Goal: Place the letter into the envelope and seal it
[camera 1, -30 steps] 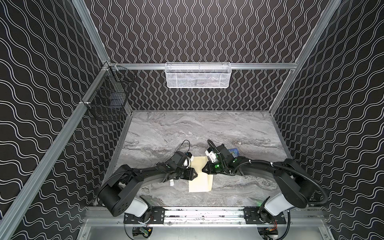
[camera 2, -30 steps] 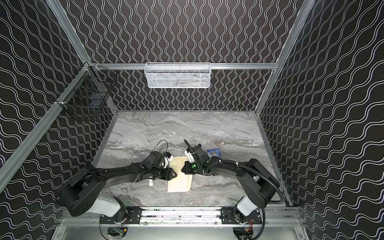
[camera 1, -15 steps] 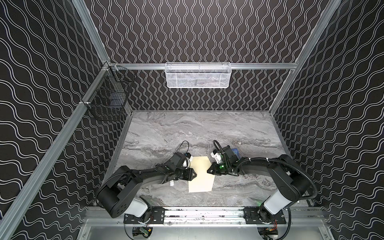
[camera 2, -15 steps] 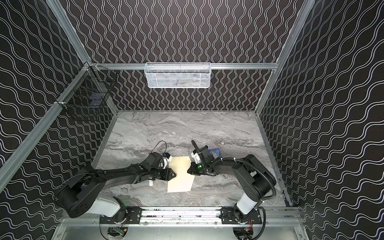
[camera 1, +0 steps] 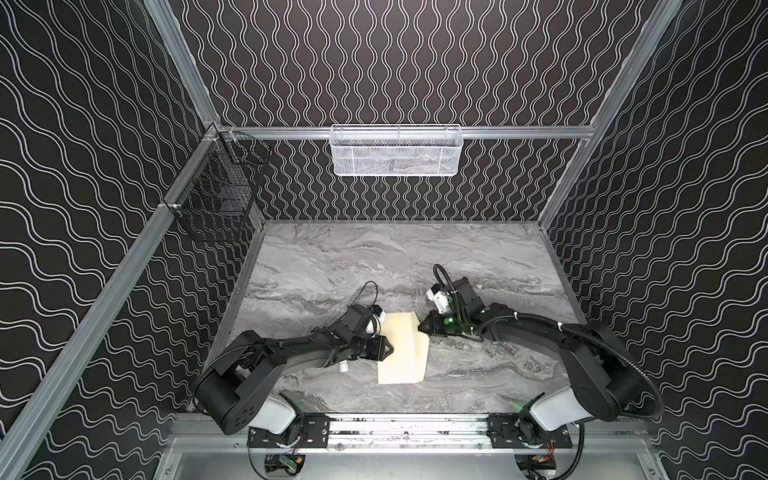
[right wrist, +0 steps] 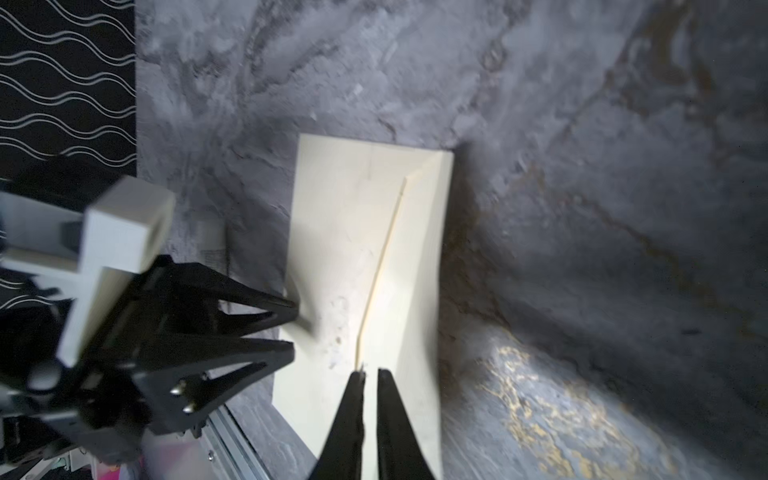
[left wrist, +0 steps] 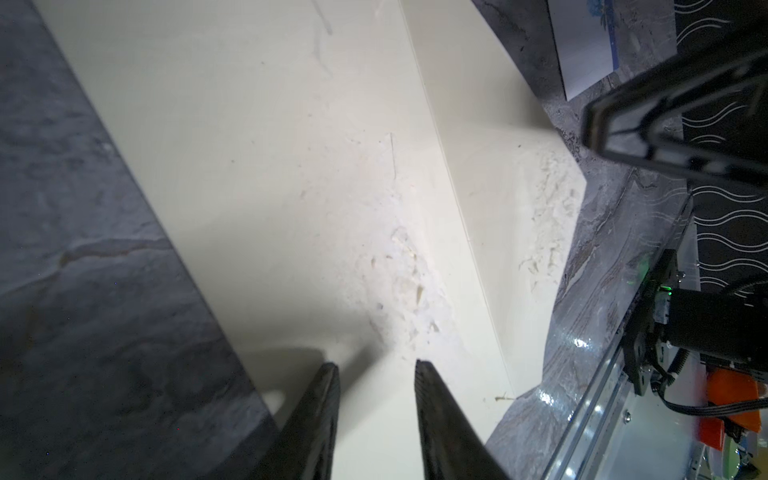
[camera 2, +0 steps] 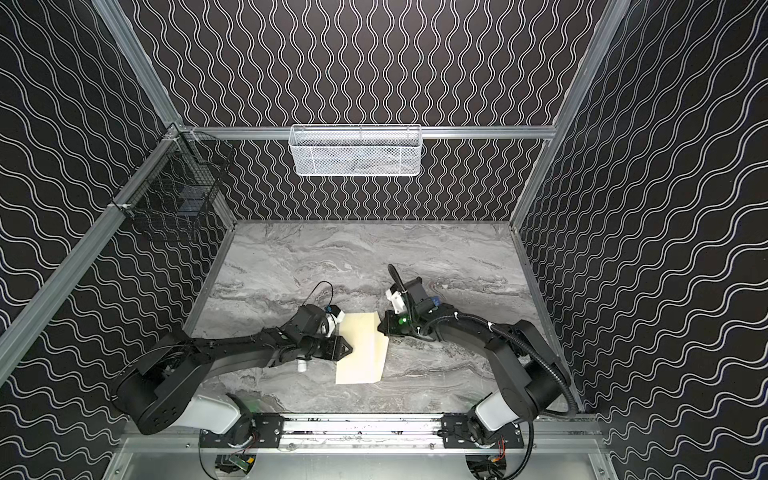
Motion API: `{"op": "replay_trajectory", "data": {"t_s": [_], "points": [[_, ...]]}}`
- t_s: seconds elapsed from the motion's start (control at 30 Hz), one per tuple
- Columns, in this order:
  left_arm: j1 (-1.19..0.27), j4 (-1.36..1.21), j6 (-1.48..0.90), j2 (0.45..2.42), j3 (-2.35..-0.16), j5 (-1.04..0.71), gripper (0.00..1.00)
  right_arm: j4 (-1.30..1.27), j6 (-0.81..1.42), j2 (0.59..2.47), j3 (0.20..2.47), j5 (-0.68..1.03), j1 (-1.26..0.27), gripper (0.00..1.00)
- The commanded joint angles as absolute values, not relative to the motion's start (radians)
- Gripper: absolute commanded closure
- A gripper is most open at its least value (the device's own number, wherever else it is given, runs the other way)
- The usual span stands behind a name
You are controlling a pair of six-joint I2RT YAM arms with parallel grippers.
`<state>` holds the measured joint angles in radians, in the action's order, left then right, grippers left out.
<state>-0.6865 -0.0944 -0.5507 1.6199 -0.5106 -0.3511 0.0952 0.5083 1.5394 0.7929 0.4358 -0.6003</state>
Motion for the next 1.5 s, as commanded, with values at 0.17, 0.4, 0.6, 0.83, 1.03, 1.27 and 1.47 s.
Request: {"op": "replay_trajectory", "data": {"t_s": [0.17, 0.4, 0.6, 0.83, 1.03, 1.27, 1.47], "points": [[-0.686, 0.02, -0.564, 1.62, -0.498, -0.276, 0.63, 0.154, 0.482, 1.704, 0.973, 0.407, -0.638, 0.89], [-0.686, 0.038, -0.591, 1.603, -0.481, -0.235, 0.64, 0.157, 0.443, 1.859, 1.003, 0.383, -0.594, 0.89], [-0.687, 0.018, -0.606, 1.619, -0.468, -0.23, 0.65, 0.149, 0.429, 1.861, 0.955, 0.364, -0.55, 0.89], [-0.686, 0.021, -0.609, 1.62, -0.468, -0.222, 0.65, 0.162, 0.407, 1.842, 0.935, 0.35, -0.507, 0.89], [-0.686, 0.009, -0.607, 1.623, -0.461, -0.224, 0.66, 0.203, 0.372, 1.772, 0.945, 0.339, -0.491, 0.88], [-0.686, 0.015, -0.606, 1.616, -0.463, -0.221, 0.65, 0.192, 0.367, 1.551, 0.877, 0.347, -0.55, 0.85], [-0.686, 0.003, -0.606, 1.619, -0.459, -0.225, 0.66, 0.138, 0.439, 1.426, 0.766, 0.28, -0.767, 0.83]]}}
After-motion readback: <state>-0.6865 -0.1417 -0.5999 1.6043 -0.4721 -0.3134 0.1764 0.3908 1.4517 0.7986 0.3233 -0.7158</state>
